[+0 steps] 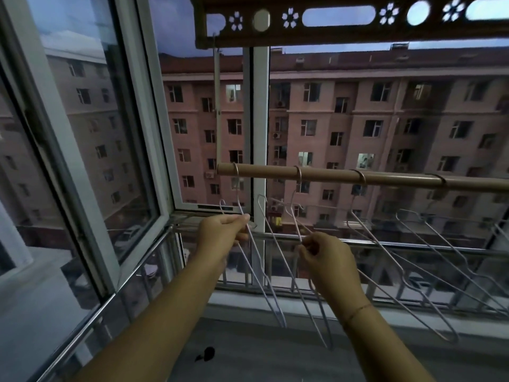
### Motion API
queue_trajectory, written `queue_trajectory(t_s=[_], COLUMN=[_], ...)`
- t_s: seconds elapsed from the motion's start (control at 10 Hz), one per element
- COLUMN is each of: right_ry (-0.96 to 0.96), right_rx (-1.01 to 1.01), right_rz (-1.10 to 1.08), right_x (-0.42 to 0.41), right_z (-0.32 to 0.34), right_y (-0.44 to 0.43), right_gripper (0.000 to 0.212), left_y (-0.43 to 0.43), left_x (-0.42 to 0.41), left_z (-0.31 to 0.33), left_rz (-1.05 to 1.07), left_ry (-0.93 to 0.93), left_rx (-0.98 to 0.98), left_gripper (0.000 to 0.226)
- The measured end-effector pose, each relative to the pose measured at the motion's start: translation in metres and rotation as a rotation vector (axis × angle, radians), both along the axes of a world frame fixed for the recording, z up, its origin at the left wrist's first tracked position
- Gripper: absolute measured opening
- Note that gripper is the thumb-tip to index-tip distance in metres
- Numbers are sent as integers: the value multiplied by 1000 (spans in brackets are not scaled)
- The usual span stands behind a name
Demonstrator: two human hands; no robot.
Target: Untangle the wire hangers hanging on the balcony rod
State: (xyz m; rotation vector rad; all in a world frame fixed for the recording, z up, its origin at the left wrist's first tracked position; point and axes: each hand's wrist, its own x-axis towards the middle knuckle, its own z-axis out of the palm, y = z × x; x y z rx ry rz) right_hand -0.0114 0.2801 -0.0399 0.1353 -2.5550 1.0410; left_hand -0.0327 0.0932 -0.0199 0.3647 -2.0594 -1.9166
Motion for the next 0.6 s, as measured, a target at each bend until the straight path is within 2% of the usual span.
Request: queue_trajectory(t_s=[0.3,0.6], right_ry=[-10,-69], right_rx=[20,49], right_rz=[15,33], right_x=[2,8], right_z=[9,13], right_y=[6,19], right_gripper=[15,21], left_y=[7,9], left_x=[0,8], left_z=[3,2], left_rz=[28,56], left_ry=[7,10], left_rx=[127,72], left_gripper=[3,8])
